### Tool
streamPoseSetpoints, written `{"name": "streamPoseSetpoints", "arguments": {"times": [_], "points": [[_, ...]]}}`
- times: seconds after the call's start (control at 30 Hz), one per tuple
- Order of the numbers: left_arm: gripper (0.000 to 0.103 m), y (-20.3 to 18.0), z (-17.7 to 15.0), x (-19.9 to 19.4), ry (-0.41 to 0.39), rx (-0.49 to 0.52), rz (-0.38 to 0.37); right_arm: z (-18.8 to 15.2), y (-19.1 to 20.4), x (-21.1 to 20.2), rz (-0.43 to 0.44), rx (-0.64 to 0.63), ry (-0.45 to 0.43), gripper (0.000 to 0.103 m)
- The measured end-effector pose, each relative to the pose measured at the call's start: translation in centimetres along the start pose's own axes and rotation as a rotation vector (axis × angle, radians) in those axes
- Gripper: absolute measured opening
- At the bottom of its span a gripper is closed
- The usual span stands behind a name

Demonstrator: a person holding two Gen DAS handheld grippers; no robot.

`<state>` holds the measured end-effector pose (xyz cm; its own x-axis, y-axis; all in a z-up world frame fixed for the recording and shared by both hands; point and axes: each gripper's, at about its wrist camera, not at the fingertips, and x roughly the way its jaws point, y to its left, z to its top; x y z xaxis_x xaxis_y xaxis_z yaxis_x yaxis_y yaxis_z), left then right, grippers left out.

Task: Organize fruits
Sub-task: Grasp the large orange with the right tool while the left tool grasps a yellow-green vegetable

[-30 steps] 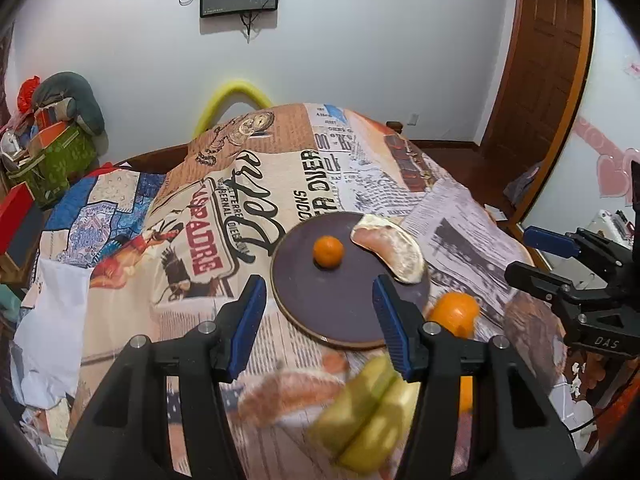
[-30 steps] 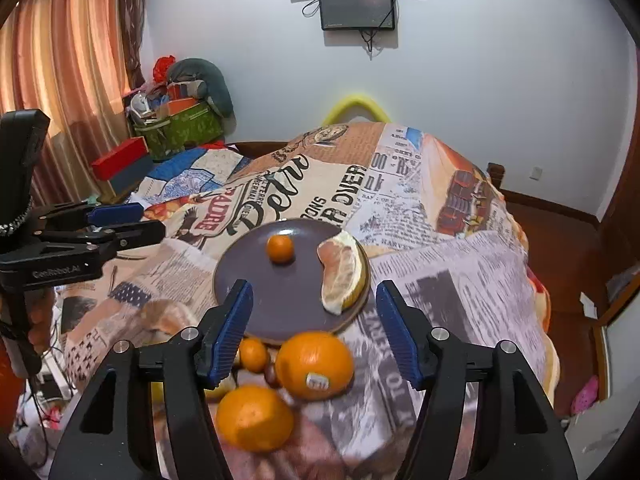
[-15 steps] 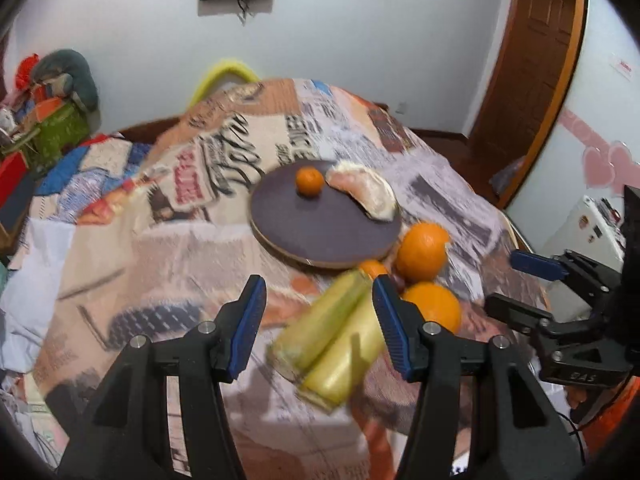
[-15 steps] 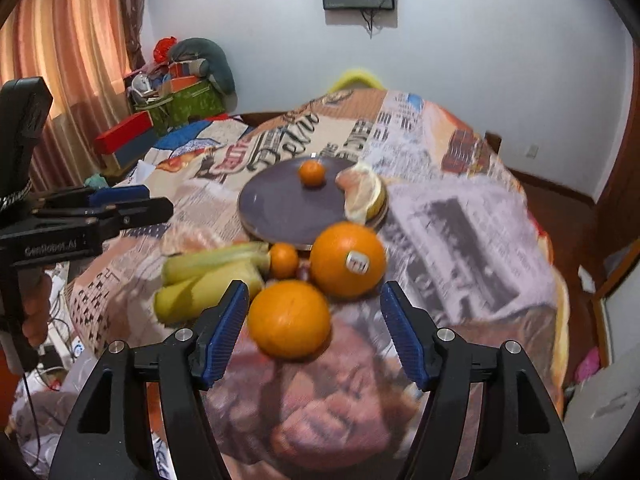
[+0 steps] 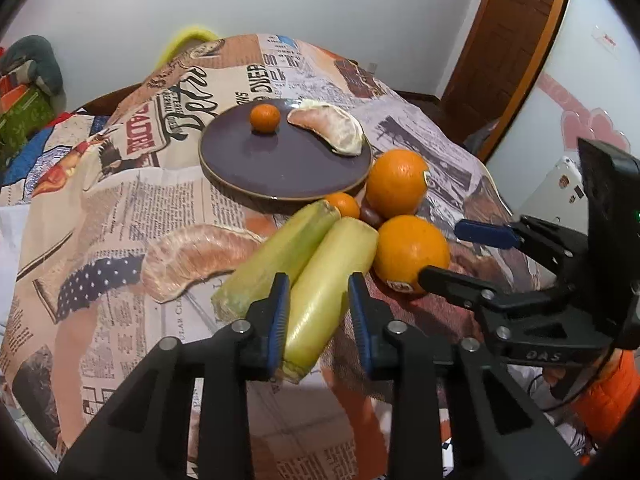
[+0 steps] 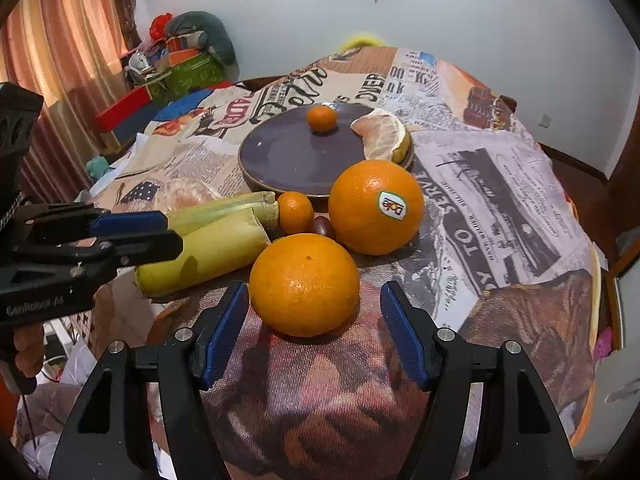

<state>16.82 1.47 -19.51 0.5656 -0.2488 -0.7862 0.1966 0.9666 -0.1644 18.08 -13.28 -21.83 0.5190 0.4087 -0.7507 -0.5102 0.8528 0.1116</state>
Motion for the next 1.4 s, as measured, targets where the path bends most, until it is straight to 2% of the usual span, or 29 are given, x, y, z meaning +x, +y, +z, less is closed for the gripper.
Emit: {"name": "streamPoseSetpoints", "arguments": {"times": [0.17, 0.37, 0.67, 0.9, 0.97, 1.13, 1.23, 1.4], "points": [[0.029, -0.1, -0.1, 0.9, 0.017, 0.016, 0.017, -0.1, 0.5, 1.4, 0.012, -0.015, 0.032, 0.065], [0.031, 0.6, 0.2, 1.5, 0.014, 0.000, -0.036, -0.2, 0.4, 2.3, 0.020, 0.009, 0.029, 0.065], [0.034, -0.5, 0.3, 1.8, 0.076, 0.062, -0.026, -1.0, -0.9, 0.6, 0.072, 0.057, 0.024, 0.063], [0.034, -1.2, -0.4, 1.6, 0.120, 0.099, -0.007, -2.0, -1.7, -1.1, 0.055, 0.067, 0.013, 0.063], [0.036, -1.2, -0.1, 1.8, 0.131, 0.090, -0.006, -2.1, -2.0, -1.4, 0.054, 0.072, 0.009, 0.063], [0.049, -2.0, 0.3, 3.7, 0.190, 0.137, 0.000, -2.5, -2.8, -1.9, 0.050, 0.100, 0.002, 0.064], [0.049, -2.6, 0.8, 4.9, 0.220, 0.163, 0.000, -2.6, -3.2, -2.0, 0.044, 0.113, -0.003, 0.064], [0.049, -3.6, 1.0, 5.9, 0.208, 0.203, 0.016, -2.7, -3.6, -2.3, 0.042, 0.122, -0.009, 0.063]]}}
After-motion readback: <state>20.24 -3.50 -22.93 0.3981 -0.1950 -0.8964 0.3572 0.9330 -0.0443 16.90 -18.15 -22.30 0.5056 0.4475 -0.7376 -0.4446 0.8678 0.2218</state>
